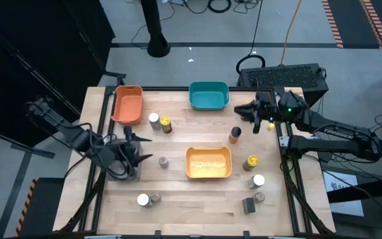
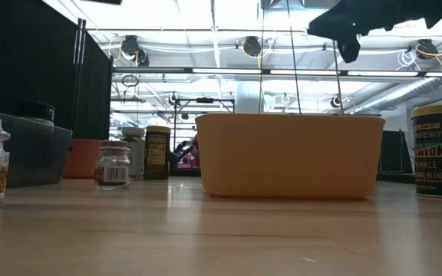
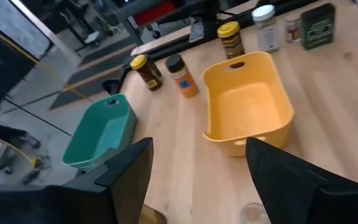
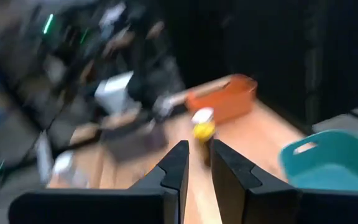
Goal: Sort spices by type
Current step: Put the top right yellow spice bottle into the green bin
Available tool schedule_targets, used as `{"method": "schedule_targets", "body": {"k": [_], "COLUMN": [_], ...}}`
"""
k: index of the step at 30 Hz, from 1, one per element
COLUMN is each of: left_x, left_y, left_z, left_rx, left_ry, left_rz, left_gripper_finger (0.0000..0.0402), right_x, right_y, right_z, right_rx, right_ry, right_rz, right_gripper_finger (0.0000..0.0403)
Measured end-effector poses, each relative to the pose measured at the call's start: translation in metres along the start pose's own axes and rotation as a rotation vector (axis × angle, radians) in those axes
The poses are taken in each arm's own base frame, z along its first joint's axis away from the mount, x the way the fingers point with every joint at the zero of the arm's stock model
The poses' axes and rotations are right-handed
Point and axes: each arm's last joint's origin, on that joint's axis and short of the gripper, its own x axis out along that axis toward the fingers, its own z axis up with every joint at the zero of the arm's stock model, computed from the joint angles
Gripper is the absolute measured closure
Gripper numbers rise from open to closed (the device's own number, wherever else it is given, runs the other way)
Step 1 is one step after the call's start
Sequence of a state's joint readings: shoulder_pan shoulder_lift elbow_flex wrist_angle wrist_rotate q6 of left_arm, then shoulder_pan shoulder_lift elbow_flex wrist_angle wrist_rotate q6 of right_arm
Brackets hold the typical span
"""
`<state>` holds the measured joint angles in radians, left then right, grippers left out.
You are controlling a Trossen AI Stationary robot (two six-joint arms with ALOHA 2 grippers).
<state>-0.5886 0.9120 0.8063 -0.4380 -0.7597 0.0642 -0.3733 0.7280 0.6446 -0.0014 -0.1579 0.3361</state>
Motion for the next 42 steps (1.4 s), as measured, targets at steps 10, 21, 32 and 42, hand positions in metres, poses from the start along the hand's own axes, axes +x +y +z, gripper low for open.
{"method": "schedule_targets", "body": {"k": [10, 21, 32, 42], "left_x": [0.026, 0.02, 0.018, 0.017], "left_y": [0.012, 0.029, 0.033, 0.035], "left_z": [-0.021, -0.031, -0.031, -0.028], "left_rx": [0.057, 0.004, 0.117, 0.142], "left_ry": [0.013, 0.113, 0.157, 0.159], "left_rz": [0.102, 0.351, 0.504, 0.551], "left_gripper_finger": [0.0139, 0.0139, 0.0139, 0.0139], "right_x": [0.022, 0.031, 0.043, 0.051], "right_y": [0.003, -0.024, -0.077, -0.111], "right_z": [0.031, 0.047, 0.041, 0.034], "right_rx": [0.093, 0.253, 0.455, 0.459], "right_ry": [0.214, 0.742, 0.928, 0.985], "right_rz": [-0.338, -0.993, -0.976, -1.014], "right_gripper_finger": [0.0351, 0.0351, 0.0308, 0.0222]}}
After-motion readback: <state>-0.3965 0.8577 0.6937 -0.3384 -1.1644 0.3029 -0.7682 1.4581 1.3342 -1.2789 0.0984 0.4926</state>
